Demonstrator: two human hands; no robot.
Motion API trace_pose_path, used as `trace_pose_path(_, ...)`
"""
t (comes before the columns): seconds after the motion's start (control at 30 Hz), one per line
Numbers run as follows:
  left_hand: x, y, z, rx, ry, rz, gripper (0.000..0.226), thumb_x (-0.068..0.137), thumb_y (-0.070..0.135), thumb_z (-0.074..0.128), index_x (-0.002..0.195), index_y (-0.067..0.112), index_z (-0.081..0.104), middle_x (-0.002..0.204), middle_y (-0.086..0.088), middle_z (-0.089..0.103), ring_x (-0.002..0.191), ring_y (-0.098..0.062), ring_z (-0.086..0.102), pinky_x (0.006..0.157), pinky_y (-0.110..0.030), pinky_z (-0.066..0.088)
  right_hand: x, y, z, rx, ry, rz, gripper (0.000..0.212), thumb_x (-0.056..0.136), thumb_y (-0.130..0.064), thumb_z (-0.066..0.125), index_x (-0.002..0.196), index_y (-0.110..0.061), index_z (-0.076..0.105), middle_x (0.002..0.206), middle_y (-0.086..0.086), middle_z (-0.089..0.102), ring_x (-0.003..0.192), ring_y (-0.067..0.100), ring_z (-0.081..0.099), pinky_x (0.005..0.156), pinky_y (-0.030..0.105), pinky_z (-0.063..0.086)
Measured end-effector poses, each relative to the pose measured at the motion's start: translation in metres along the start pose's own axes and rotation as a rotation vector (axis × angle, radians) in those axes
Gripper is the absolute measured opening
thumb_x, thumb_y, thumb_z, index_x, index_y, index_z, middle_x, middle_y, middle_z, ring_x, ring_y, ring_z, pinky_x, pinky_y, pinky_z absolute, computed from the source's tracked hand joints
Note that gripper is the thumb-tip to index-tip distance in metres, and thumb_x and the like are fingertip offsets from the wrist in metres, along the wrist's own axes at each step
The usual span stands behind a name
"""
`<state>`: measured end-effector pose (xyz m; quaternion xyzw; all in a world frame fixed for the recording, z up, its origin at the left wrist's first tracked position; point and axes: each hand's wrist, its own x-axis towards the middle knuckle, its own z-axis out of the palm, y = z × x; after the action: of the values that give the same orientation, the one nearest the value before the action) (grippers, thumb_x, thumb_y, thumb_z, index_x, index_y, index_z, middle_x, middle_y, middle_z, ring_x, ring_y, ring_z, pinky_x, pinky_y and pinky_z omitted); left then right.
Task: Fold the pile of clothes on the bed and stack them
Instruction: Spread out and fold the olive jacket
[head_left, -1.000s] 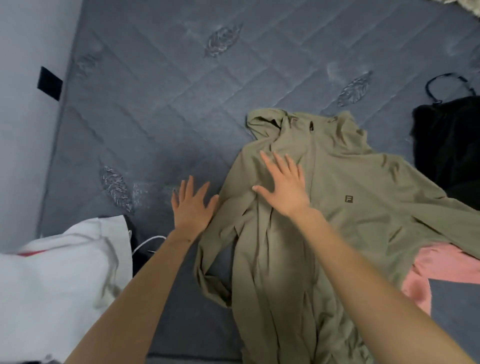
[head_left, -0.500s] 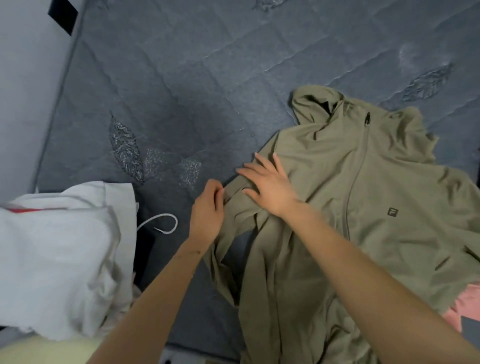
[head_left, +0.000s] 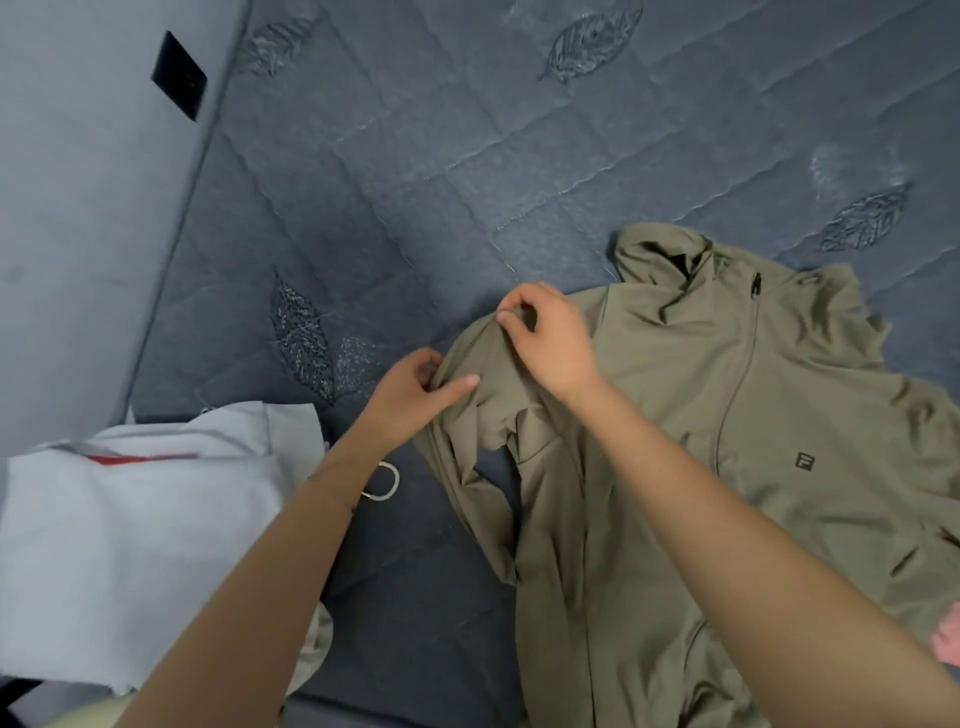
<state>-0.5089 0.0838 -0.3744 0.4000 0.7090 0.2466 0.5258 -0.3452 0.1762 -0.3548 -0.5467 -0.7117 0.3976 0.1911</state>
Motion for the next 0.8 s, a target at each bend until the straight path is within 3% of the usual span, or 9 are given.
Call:
trace_pose_path(0.07, 0.000, -0.007, -0.009, 0.007, -0.065, 0.028, 0.023, 0.090, 0.019, 0.068, 0.073, 0.012, 0.054, 0.066, 0.000, 0.053, 0.065, -0.010, 0.050, 0.065, -0.030, 0.039, 0.000, -0.001, 0.006, -0.067, -0.107, 0.017, 0.003, 0.091, -0.013, 0.060, 0.090, -0.013, 0.063, 0.094, -0.001, 0.066, 0.099, 0.019, 0.059, 0.109, 0.033, 0.023)
trace_pose_path(0.17, -0.001, -0.008, -0.021, -0.109, -0.025, 0.066, 0.017, 0.097, 0.011, 0.056, 0.081, 0.005, 0.058, 0.070, -0.004, 0.050, 0.068, -0.012, 0.046, 0.064, -0.028, 0.037, 0.000, -0.013, 0.017, -0.045, -0.302, 0.030, 0.019, 0.093, -0.033, 0.061, 0.107, -0.020, 0.063, 0.098, -0.012, 0.066, 0.102, 0.008, 0.058, 0.109, 0.029, 0.014)
trace_pose_path(0.23, -0.003, -0.005, -0.025, -0.154, -0.034, 0.060, 0.020, 0.099, 0.012, 0.052, 0.082, 0.003, 0.057, 0.070, 0.001, 0.049, 0.068, -0.008, 0.044, 0.062, -0.023, 0.035, 0.001, -0.024, 0.027, -0.082, -0.423, -0.014, 0.028, 0.092, -0.043, 0.061, 0.111, -0.022, 0.064, 0.098, -0.011, 0.068, 0.097, 0.005, 0.058, 0.104, 0.027, 0.026)
trace_pose_path(0.33, -0.004, -0.006, -0.030, -0.238, -0.080, -0.043, 0.027, 0.098, 0.016, 0.054, 0.071, 0.015, 0.055, 0.062, 0.015, 0.051, 0.061, 0.000, 0.046, 0.059, -0.018, 0.036, 0.008, -0.036, 0.037, -0.027, -0.493, 0.015, 0.022, 0.089, -0.033, 0.068, 0.084, -0.011, 0.068, 0.080, -0.002, 0.066, 0.077, 0.010, 0.056, 0.077, 0.028, 0.042)
trace_pose_path(0.4, -0.008, -0.010, -0.031, -0.271, -0.179, -0.139, 0.019, 0.096, 0.012, 0.058, 0.077, 0.018, 0.061, 0.070, 0.011, 0.061, 0.068, -0.004, 0.056, 0.065, -0.022, 0.044, 0.012, -0.039, 0.039, 0.002, -0.461, 0.052, 0.022, 0.089, -0.023, 0.069, 0.073, -0.010, 0.063, 0.073, 0.001, 0.060, 0.071, 0.011, 0.051, 0.071, 0.031, 0.039)
trace_pose_path(0.47, -0.011, -0.015, -0.032, -0.087, -0.206, -0.161, 0.022, 0.092, 0.005, 0.057, 0.075, 0.019, 0.059, 0.072, 0.004, 0.060, 0.070, -0.010, 0.055, 0.067, -0.027, 0.042, 0.013, -0.040, 0.039, 0.042, -0.408, 0.098, 0.028, 0.090, -0.020, 0.067, 0.066, -0.016, 0.055, 0.067, -0.003, 0.053, 0.065, 0.008, 0.045, 0.067, 0.028, 0.035)
trace_pose_path(0.6, -0.014, -0.023, -0.036, 0.259, 0.059, -0.135, 0.031, 0.087, 0.006, 0.052, 0.061, 0.015, 0.037, 0.060, 0.001, 0.041, 0.058, -0.016, 0.038, 0.054, -0.030, 0.024, 0.008, -0.041, 0.042, 0.143, -0.238, 0.171, 0.026, 0.092, -0.019, 0.065, 0.072, -0.005, 0.058, 0.068, 0.005, 0.047, 0.065, 0.011, 0.039, 0.065, 0.025, 0.034)
trace_pose_path(0.7, -0.009, -0.025, -0.046, 0.315, 0.172, -0.116, 0.007, 0.087, 0.006, 0.054, 0.083, 0.005, 0.049, 0.085, -0.014, 0.055, 0.079, -0.029, 0.049, 0.065, -0.034, 0.031, 0.008, -0.042, 0.044, 0.201, -0.069, 0.209, 0.028, 0.093, -0.020, 0.063, 0.072, -0.003, 0.056, 0.066, 0.003, 0.043, 0.061, 0.009, 0.036, 0.060, 0.017, 0.032)
trace_pose_path(0.8, -0.003, -0.025, -0.060, 0.276, 0.266, -0.203, 0.019, 0.092, 0.007, 0.052, 0.109, -0.002, 0.051, 0.105, -0.024, 0.061, 0.097, -0.036, 0.058, 0.081, -0.038, 0.041, 0.012, -0.043, 0.042, 0.203, 0.022, 0.220, 0.025, 0.094, -0.022, 0.062, 0.071, -0.014, 0.053, 0.062, -0.006, 0.042, 0.060, 0.009, 0.036, 0.060, 0.017, 0.033)
